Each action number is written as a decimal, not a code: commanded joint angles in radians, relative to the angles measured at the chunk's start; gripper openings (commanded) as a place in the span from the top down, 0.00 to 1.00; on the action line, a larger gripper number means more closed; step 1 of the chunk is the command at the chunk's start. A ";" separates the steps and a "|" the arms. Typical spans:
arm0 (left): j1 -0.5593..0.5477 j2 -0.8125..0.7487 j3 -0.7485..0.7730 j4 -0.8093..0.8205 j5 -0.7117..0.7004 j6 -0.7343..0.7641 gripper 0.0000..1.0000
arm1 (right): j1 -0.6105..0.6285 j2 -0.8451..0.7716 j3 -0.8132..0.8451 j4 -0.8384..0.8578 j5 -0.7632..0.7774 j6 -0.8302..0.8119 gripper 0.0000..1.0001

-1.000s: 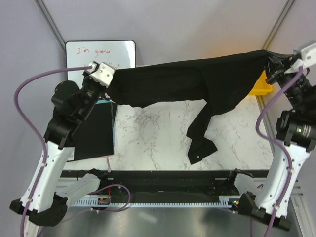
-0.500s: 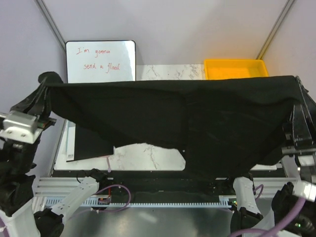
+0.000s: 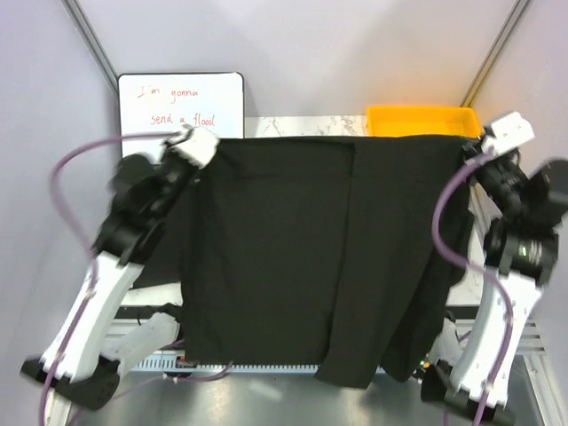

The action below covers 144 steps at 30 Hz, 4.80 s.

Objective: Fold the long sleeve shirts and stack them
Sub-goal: Flatten the shirt out

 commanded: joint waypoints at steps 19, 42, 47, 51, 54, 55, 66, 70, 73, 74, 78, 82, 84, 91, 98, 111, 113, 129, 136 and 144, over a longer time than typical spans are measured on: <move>0.054 1.160 0.261 0.164 0.148 0.006 0.97 | 0.233 0.833 -0.347 0.326 0.261 -0.264 0.97; -0.577 0.268 -0.553 0.109 0.558 0.147 0.41 | 0.137 0.684 -0.172 -0.582 0.031 -0.511 0.15; -0.797 0.294 -0.690 0.360 0.340 0.233 0.39 | 0.137 0.692 -0.195 -0.575 0.029 -0.505 0.15; -0.885 0.395 -0.731 0.553 0.301 0.305 0.36 | 0.137 0.709 -0.187 -0.578 0.039 -0.502 0.15; -0.926 0.452 -0.753 0.622 0.316 0.356 0.29 | 0.137 0.713 -0.189 -0.578 0.048 -0.508 0.14; -0.935 0.467 -0.768 0.650 0.313 0.382 0.28 | 0.137 0.718 -0.189 -0.578 0.048 -0.510 0.14; -0.971 0.598 -0.737 0.768 0.292 0.413 0.45 | 0.137 0.742 -0.178 -0.579 0.039 -0.510 0.13; -0.966 0.590 -0.687 0.757 0.237 0.404 0.86 | 0.137 0.745 -0.180 -0.575 0.037 -0.518 0.13; -0.931 0.572 -0.604 0.688 0.230 0.371 0.98 | 0.132 0.753 -0.167 -0.574 0.026 -0.508 0.13; -0.890 0.565 -0.575 0.658 0.233 0.364 0.98 | 0.127 0.753 -0.161 -0.574 0.020 -0.504 0.13; -0.664 0.608 -0.281 0.511 0.353 0.310 0.98 | 0.082 0.765 -0.112 -0.576 -0.014 -0.476 0.07; -0.437 0.901 0.159 0.432 0.369 0.318 0.98 | 0.032 0.801 -0.017 -0.555 -0.044 -0.411 0.02; -0.333 1.074 0.553 0.394 0.336 0.283 0.98 | 0.005 0.820 0.035 -0.530 -0.064 -0.366 0.02; -0.227 1.740 1.357 0.507 0.214 0.408 0.98 | -0.006 0.865 0.101 -0.481 -0.087 -0.277 0.02; -0.192 1.521 0.768 0.765 0.192 0.325 0.98 | 0.003 0.865 0.029 -0.499 -0.081 -0.327 0.02; -0.179 0.990 0.281 0.448 0.391 0.042 0.19 | 0.143 0.798 -0.174 -0.602 -0.061 -0.516 0.27; -0.202 0.721 0.013 0.367 0.524 0.051 0.22 | 0.146 0.782 -0.195 -0.691 -0.047 -0.620 0.32; -1.109 0.486 -0.708 0.593 0.329 0.163 0.29 | 0.298 0.681 -0.427 -0.728 0.071 -0.788 0.47; -1.075 0.627 -0.684 0.765 0.299 0.247 0.32 | 0.298 0.725 -0.394 -0.624 0.137 -0.696 0.48; -0.788 0.359 -0.630 0.266 0.367 0.115 0.39 | 0.295 0.915 -0.370 -0.461 0.322 -0.624 0.56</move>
